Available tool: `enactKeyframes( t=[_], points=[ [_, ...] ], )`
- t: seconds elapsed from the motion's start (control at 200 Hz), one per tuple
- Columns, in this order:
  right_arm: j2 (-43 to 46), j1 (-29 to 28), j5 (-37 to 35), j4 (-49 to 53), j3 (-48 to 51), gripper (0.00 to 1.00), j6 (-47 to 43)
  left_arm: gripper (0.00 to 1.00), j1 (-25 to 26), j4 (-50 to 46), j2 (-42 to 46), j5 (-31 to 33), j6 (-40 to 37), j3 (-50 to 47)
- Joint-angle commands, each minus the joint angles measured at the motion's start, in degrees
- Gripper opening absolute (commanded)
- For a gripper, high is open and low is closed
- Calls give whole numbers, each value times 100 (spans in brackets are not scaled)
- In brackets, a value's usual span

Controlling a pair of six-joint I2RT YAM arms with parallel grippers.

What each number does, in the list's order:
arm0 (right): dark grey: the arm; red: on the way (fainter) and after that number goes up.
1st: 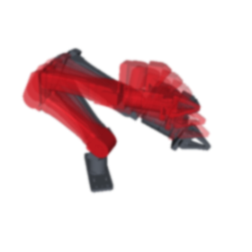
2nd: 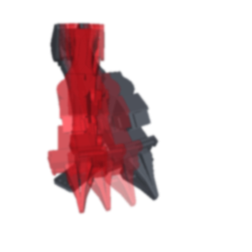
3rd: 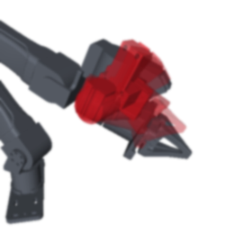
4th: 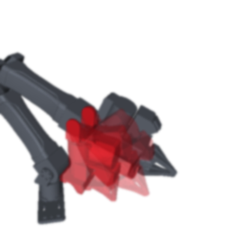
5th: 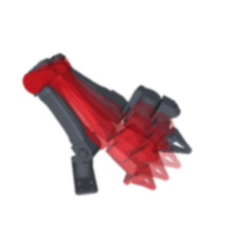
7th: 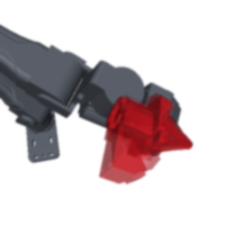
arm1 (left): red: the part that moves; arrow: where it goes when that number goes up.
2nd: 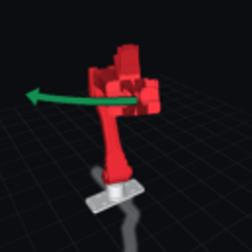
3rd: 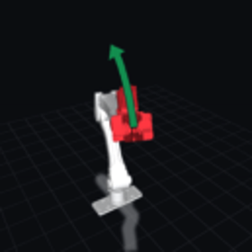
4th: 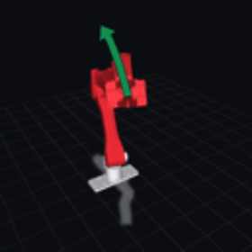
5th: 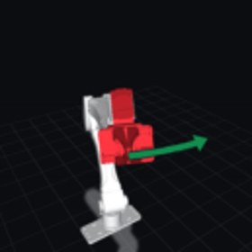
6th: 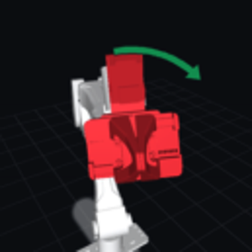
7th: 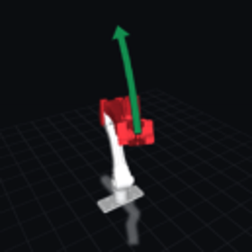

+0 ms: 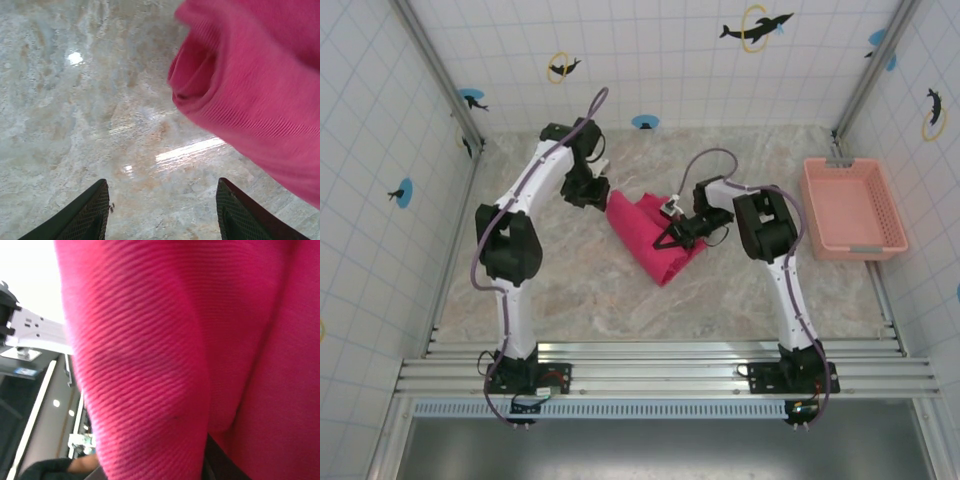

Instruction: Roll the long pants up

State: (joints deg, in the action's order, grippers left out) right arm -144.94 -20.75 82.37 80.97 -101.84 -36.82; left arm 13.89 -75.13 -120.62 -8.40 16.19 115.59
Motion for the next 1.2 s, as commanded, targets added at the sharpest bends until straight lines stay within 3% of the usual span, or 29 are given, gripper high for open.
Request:
enactKeyframes(
  t=[0.0,0.135,0.485,0.701,0.826,0.931,1.191],
  points=[
    [-350,96,385,2215,371,19,-1752,58,226,-85,-103,44,155,233],
    [-186,209,385,2213,726,20,-2118,58,394,-206,-362,69,223,596],
    [-57,530,367,2212,434,21,-2022,58,523,431,-756,-376,540,877],
    [-322,564,368,2213,358,21,-2008,59,1051,1385,-720,-798,640,832],
    [-310,560,370,2208,343,21,-1983,59,1387,1475,-1007,-1028,725,1085],
    [-309,568,372,2212,308,22,-1928,56,1673,1235,-1254,-721,728,1158],
    [-60,485,299,2213,147,29,-1709,52,1679,723,-2565,-469,1067,1688]
  ],
)
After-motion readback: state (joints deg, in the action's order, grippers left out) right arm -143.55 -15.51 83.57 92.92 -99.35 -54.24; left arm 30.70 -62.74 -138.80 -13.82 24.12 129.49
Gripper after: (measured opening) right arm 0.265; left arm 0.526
